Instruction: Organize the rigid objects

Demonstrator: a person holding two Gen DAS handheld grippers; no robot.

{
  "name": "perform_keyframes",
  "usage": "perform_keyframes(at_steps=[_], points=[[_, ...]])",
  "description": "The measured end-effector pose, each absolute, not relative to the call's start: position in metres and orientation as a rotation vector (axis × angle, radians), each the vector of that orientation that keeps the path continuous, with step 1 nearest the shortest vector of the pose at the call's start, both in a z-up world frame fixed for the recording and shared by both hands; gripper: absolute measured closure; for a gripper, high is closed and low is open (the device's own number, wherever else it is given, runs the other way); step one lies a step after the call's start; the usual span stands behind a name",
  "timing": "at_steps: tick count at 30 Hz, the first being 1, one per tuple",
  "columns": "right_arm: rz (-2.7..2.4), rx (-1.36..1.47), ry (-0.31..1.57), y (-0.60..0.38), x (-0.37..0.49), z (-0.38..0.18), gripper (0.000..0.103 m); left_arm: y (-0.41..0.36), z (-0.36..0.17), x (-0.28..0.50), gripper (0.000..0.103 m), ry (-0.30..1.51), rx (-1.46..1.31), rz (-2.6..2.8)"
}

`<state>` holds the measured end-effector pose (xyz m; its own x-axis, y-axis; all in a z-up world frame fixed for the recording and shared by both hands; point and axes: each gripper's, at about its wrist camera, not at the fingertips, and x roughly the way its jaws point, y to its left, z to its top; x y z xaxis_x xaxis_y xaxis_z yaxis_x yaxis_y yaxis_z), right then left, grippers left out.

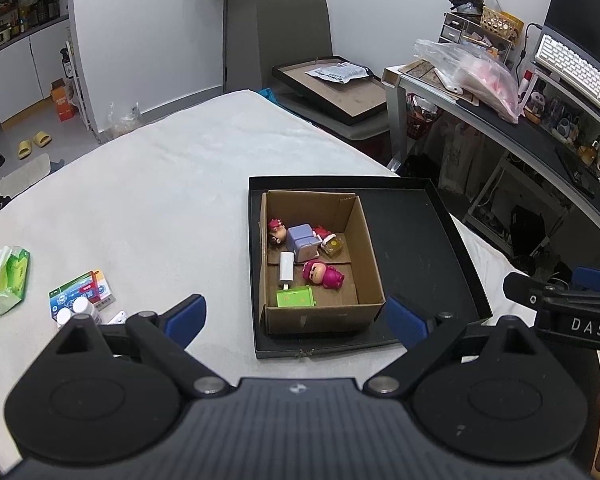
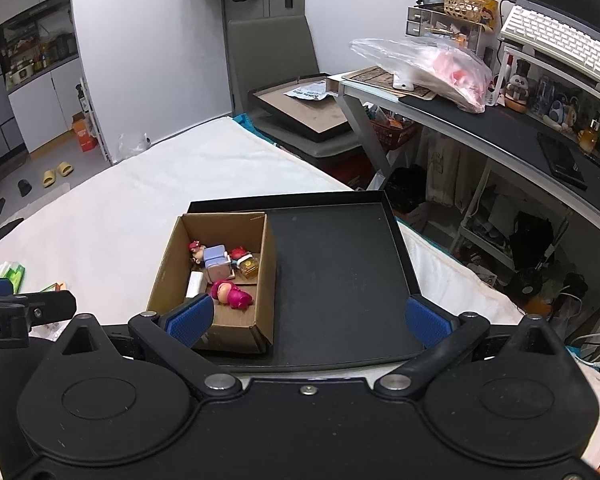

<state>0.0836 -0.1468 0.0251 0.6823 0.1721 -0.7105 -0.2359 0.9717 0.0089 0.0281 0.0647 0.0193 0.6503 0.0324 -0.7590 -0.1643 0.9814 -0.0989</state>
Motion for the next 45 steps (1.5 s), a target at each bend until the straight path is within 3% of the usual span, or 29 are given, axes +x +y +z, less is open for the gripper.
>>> perform_keyframes(at_steps=[45], points=[[0.327,-0.050,0.814,-0.1534,0.0832,0.0173,0.000,0.0604,0.0140,0.0280,0.007,0.850,-0.179,0.068]])
